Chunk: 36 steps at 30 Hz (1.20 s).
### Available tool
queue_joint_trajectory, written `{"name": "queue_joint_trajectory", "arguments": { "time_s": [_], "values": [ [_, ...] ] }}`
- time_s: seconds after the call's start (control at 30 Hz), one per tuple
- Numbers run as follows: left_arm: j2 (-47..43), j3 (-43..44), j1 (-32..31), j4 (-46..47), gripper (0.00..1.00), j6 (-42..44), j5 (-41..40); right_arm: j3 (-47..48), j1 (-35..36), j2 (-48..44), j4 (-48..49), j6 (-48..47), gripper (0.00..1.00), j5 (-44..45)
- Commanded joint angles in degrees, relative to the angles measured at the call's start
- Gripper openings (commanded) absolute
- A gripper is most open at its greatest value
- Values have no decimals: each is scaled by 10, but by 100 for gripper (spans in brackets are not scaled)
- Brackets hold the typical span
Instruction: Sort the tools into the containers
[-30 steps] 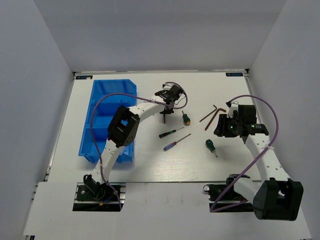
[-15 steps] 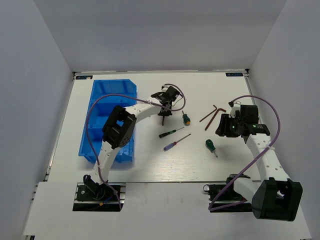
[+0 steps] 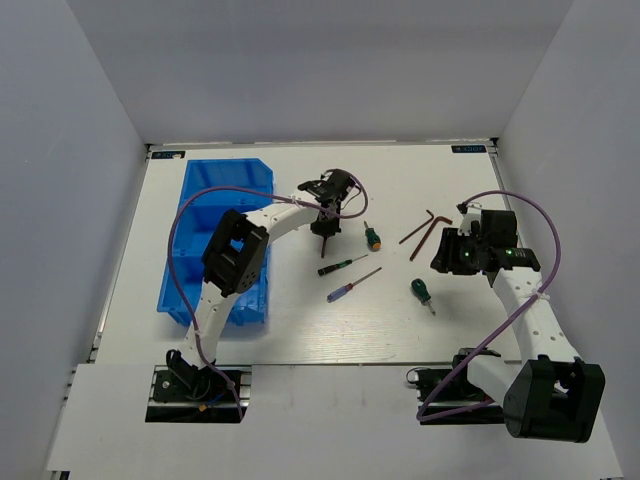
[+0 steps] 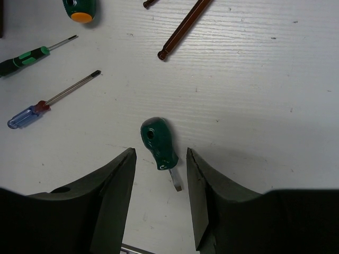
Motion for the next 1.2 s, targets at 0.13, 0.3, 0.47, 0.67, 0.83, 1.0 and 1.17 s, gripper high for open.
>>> {"name": "queue_joint_trajectory", "arguments": {
  "time_s": [0.13, 0.3, 0.47, 0.67, 0.83, 1.0, 1.17],
  "values": [
    [-44, 50, 9, -36, 0, 9, -10, 6, -4, -12, 6, 3, 49, -8],
    [-55, 66, 9, -41, 0, 22, -25, 5, -3, -11, 7, 2, 49, -8],
    [-68, 71, 19, -41, 0, 22, -37, 2, -3, -12, 9, 3, 49, -8],
    [-89, 79, 31, -41, 0, 22, -54, 4, -3, -11, 7, 0, 49, -6],
    [-114, 120, 68, -54, 0, 22, -95, 2, -4, -10, 8, 0, 49, -6],
    [-154, 126, 113, -83, 0, -10, -147, -4, -4, -11, 11, 0, 49, -4],
    [-193, 83, 167, -111, 0, -81, -165, -8, -4, -13, 15, 0, 49, -2]
  ]
}}
